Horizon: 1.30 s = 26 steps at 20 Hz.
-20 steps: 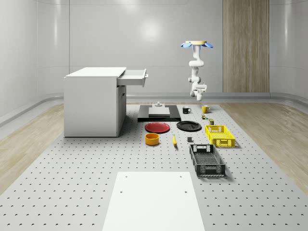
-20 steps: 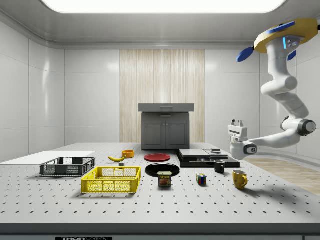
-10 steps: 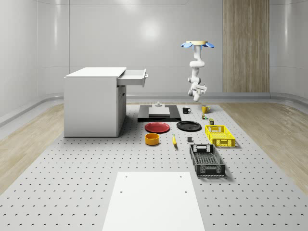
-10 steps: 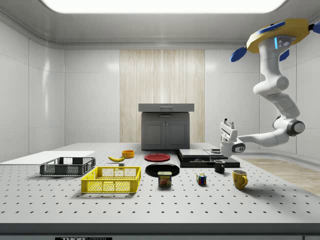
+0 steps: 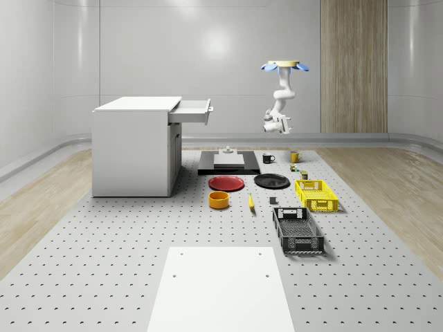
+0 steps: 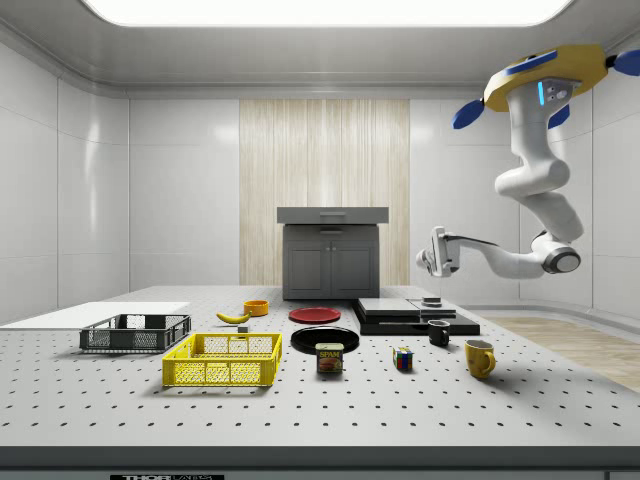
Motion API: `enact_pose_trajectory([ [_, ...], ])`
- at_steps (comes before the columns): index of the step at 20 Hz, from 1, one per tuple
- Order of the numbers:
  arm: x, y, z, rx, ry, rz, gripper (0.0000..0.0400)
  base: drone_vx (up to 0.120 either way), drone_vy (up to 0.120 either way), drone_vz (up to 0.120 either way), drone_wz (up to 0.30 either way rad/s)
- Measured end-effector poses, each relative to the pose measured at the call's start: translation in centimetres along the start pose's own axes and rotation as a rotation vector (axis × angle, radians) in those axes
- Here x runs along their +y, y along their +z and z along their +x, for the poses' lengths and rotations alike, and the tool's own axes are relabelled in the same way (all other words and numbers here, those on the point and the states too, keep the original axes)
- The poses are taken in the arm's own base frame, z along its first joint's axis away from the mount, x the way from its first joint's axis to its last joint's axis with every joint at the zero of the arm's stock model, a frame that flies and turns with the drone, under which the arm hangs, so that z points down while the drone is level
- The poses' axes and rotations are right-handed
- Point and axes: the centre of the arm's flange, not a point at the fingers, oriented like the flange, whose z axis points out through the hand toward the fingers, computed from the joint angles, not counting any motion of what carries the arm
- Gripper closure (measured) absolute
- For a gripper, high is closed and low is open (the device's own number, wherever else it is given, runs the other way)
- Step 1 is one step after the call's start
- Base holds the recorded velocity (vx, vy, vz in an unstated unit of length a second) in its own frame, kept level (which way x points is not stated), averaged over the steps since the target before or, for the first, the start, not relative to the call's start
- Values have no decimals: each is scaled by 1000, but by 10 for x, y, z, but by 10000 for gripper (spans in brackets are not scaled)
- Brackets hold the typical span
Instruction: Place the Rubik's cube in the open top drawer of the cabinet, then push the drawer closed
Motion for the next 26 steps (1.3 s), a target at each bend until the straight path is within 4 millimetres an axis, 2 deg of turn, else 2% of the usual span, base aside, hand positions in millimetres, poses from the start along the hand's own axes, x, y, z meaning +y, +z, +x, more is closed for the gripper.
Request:
enact_pose_trajectory([
  [2, -24, 6, -24, 243, -7, -244, 0, 0, 0, -120, 0],
  [5, -49, 30, -50, 556, -18, -560, 0, 0, 0, -120, 0],
  [10, -65, 67, -67, 877, -30, -878, 0, 24, 0, -120, 0],
  [16, -69, 88, -72, 1036, -39, -1031, 0, 120, 0, -120, 0],
  [26, -69, 98, -73, 1105, -43, -1096, 0, 120, 0, -120, 0],
])
